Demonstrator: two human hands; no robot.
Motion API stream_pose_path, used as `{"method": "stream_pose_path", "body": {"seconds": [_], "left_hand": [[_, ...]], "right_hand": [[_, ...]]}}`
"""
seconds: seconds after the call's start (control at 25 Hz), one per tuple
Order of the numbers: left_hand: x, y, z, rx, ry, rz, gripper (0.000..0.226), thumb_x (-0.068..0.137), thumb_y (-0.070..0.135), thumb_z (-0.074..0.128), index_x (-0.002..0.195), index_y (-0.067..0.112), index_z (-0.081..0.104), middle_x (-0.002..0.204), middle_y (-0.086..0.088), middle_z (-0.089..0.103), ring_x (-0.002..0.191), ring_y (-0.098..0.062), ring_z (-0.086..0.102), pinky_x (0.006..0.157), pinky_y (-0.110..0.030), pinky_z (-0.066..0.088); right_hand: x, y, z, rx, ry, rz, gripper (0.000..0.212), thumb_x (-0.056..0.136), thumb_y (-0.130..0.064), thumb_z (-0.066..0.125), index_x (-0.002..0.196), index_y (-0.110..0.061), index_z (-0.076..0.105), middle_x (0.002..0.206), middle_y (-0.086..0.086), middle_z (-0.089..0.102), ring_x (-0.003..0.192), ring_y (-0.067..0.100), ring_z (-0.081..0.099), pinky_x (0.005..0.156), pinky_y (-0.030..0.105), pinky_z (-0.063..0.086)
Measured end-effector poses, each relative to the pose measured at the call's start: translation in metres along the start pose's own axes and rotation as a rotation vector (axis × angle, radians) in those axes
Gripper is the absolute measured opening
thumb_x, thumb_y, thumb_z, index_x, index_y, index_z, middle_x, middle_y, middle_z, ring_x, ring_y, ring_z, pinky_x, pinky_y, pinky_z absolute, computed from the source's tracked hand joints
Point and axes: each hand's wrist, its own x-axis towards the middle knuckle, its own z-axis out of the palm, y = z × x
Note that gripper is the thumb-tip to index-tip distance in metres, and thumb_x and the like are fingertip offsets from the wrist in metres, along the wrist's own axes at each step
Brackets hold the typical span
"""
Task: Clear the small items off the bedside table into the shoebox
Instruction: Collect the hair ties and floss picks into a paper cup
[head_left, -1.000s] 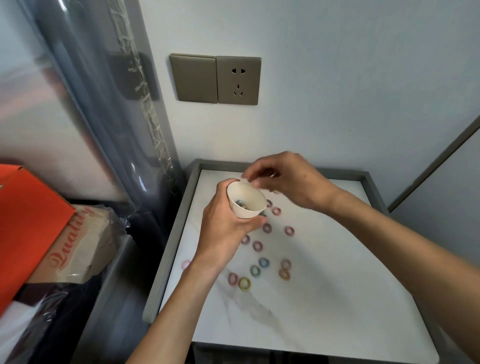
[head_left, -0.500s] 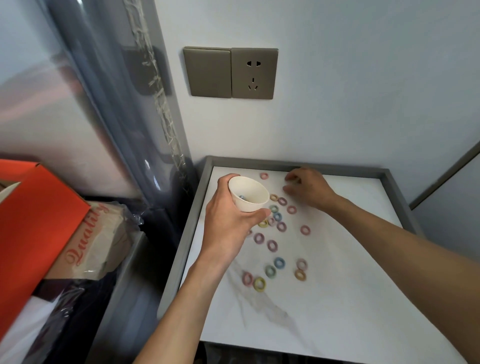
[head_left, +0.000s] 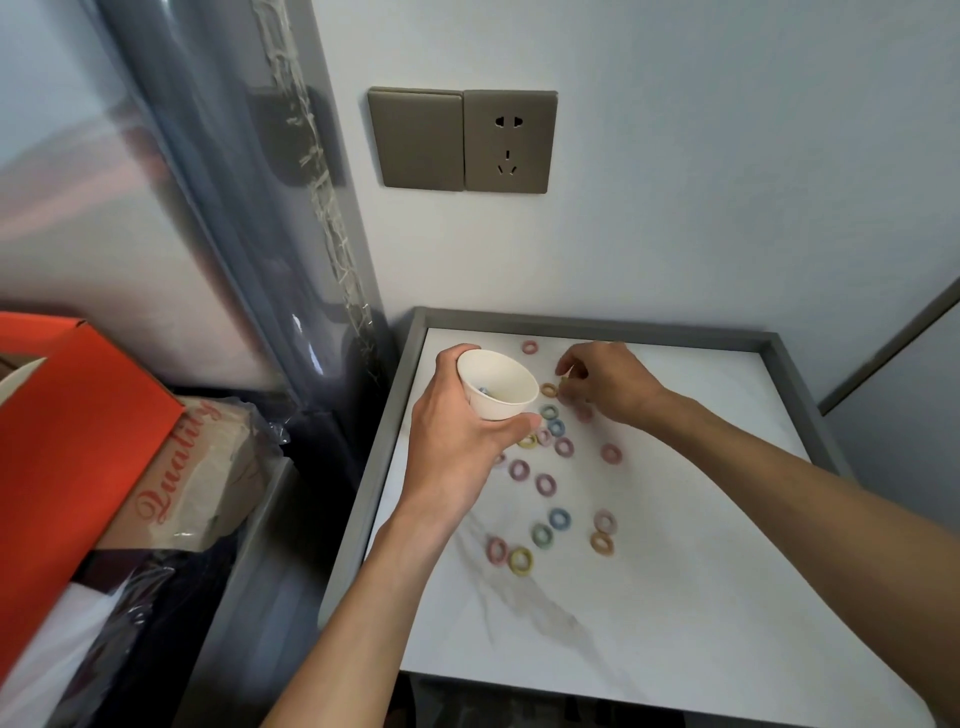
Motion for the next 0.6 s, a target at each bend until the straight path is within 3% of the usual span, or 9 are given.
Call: {"method": "stream_pose_path", "body": {"seconds": [0.08,0.2,0.36,0.48,0.6], "left_hand": [[-0.001,0.001,0.001,-0.002,-0.005,-0.004,0.071,0.058,0.022,0.093,0.114,0.035,0.051,0.103,0.009,0.064,0.097,-0.013,0.062,0.08,-0.032,0.057],[0.0,-0.001,0.001,0.015,-0.013,0.003,0.073,0.057,0.024,0.093,0.115,0.034,0.05,0.104,0.008,0.064,0.098,-0.015,0.062,0.083,-0.037,0.056],[0.0,-0.003,0.002,0.033,-0.021,0.015,0.074,0.056,0.026,0.093,0.115,0.036,0.05,0.104,0.01,0.063,0.099,-0.015,0.062,0.082,-0.036,0.057],[0.0,-0.004,0.003,0.042,-0.038,0.021,0.074,0.055,0.027,0.092,0.113,0.039,0.049,0.102,0.014,0.061,0.097,-0.011,0.061,0.076,-0.024,0.055],[-0.002,-0.001,0.003,0.021,-0.048,0.017,0.074,0.055,0.029,0.093,0.113,0.042,0.049,0.099,0.017,0.062,0.094,-0.005,0.061,0.069,-0.018,0.052]], "right_hand": [[0.0,-0.003,0.003,-0.122,-0.038,0.015,0.006,0.089,-0.012,0.063,0.09,-0.011,0.068,0.079,0.006,0.069,0.068,0.019,0.067,0.058,0.025,0.05],[0.0,-0.01,0.003,-0.244,-0.072,0.032,0.011,0.089,-0.011,0.06,0.091,-0.007,0.07,0.088,0.013,0.069,0.078,0.028,0.068,0.076,0.039,0.058],[-0.005,-0.015,-0.004,-0.289,-0.137,0.003,0.016,0.093,-0.013,0.056,0.095,-0.004,0.069,0.093,0.012,0.069,0.084,0.027,0.066,0.078,0.035,0.055],[-0.015,-0.028,-0.035,-0.027,0.004,-0.063,0.015,0.094,-0.016,0.059,0.084,-0.012,0.068,0.081,-0.005,0.07,0.078,0.014,0.062,0.065,0.023,0.046],[-0.044,-0.062,-0.063,0.327,0.05,-0.263,0.014,0.092,-0.017,0.063,0.079,-0.021,0.065,0.065,-0.023,0.064,0.061,-0.006,0.056,0.054,0.005,0.038]]}}
